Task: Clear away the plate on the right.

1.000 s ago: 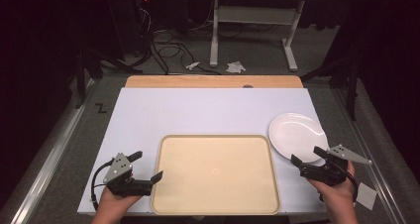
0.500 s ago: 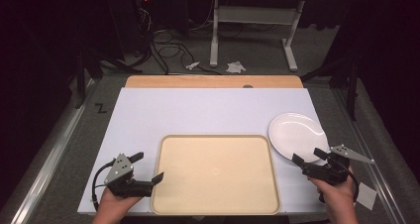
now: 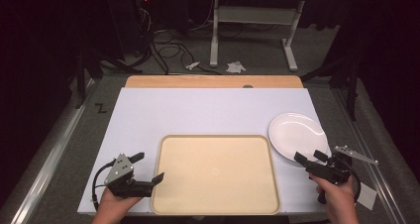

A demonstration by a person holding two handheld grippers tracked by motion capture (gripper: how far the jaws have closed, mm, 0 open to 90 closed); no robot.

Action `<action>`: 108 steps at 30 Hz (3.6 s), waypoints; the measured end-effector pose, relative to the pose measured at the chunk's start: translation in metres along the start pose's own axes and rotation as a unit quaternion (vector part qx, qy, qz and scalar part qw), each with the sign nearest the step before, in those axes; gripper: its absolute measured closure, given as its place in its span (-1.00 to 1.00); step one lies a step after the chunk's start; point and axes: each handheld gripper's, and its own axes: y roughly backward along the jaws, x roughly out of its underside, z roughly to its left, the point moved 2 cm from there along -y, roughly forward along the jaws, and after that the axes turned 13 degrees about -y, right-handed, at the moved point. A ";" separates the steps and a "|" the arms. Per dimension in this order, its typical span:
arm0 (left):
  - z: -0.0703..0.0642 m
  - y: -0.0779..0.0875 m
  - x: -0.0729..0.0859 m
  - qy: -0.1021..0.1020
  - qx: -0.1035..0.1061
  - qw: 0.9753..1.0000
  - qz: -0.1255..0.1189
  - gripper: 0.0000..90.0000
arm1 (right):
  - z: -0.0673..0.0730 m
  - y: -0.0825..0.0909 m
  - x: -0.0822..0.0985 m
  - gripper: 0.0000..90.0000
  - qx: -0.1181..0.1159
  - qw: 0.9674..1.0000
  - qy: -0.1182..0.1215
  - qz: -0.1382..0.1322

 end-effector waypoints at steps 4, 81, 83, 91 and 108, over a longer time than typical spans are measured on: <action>0.000 0.000 0.000 -0.001 0.000 1.000 0.000 -0.91 | -0.005 0.000 0.000 -1.00 -0.003 1.000 -0.022 0.004; -0.002 0.001 0.003 0.001 0.000 1.000 0.005 -0.90 | -0.059 -0.007 0.004 -0.76 -0.011 0.965 -0.260 0.024; -0.002 0.001 0.003 0.000 0.001 1.000 0.006 -0.90 | -0.060 -0.007 0.004 -0.75 -0.013 0.964 -0.264 0.022; -0.002 0.001 0.003 0.000 0.002 1.000 0.005 -0.90 | -0.062 -0.008 0.001 -0.73 -0.016 0.960 -0.279 0.023; -0.004 0.001 0.001 -0.006 0.005 1.000 0.002 -0.89 | -0.067 -0.003 0.010 0.04 0.030 0.960 -0.278 -0.003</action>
